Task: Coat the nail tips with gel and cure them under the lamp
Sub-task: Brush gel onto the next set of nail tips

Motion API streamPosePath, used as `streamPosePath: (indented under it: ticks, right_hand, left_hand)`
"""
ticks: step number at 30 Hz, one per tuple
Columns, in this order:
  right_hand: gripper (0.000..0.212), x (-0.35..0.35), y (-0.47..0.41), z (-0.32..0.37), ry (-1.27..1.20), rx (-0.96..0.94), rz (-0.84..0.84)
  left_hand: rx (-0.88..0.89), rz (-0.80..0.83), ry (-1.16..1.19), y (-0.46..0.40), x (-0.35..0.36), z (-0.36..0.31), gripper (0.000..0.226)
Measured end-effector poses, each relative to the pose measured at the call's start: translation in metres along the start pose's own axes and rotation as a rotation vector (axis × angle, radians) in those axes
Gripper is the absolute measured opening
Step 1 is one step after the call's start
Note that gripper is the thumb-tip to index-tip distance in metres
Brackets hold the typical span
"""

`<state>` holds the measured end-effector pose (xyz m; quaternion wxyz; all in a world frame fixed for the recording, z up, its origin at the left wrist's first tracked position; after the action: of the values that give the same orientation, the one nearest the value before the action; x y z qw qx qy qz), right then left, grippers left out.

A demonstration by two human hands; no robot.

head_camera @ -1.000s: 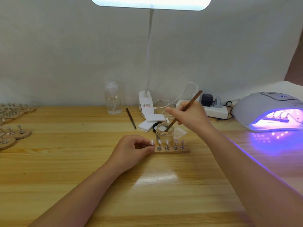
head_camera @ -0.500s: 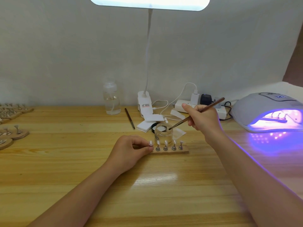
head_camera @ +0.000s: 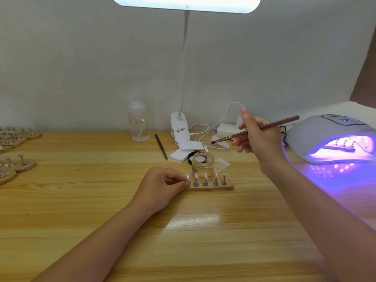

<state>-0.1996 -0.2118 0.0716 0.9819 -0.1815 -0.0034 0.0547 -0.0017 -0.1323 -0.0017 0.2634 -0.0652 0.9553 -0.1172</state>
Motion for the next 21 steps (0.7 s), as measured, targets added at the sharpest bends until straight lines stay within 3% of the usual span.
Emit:
streamPosePath:
  ticks: [8,12,18,21]
  right_hand:
    - [0.033,0.047,0.053,0.010,0.169,-0.289,0.324]
    - [0.020,0.051,0.070,0.001,0.328,-0.372,0.283]
    - [0.043,0.055,0.086,0.000,0.392,-0.516,0.266]
    - [0.045,0.052,0.085,-0.003,0.346,-0.490,0.256]
  left_hand:
    - [0.074,-0.011,-0.022,0.004,-0.002,-0.011,0.022]
    - [0.103,-0.005,-0.002,0.005,-0.001,-0.014,0.021]
    - [0.101,-0.023,0.037,0.006,-0.004,-0.013,0.021]
    - [0.086,-0.023,0.041,0.006,-0.004,-0.011,0.020]
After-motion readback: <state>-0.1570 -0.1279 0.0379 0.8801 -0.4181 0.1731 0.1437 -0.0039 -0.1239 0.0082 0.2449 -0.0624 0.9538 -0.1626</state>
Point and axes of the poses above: each hand's wrist, its own y-axis away from the middle knuckle, its own x-axis out of the palm, z = x × y, the point moved 9 cm from there along -y, towards the middle knuckle, and after that the axes turned 6 degrees about z, right-handed, at the moved point
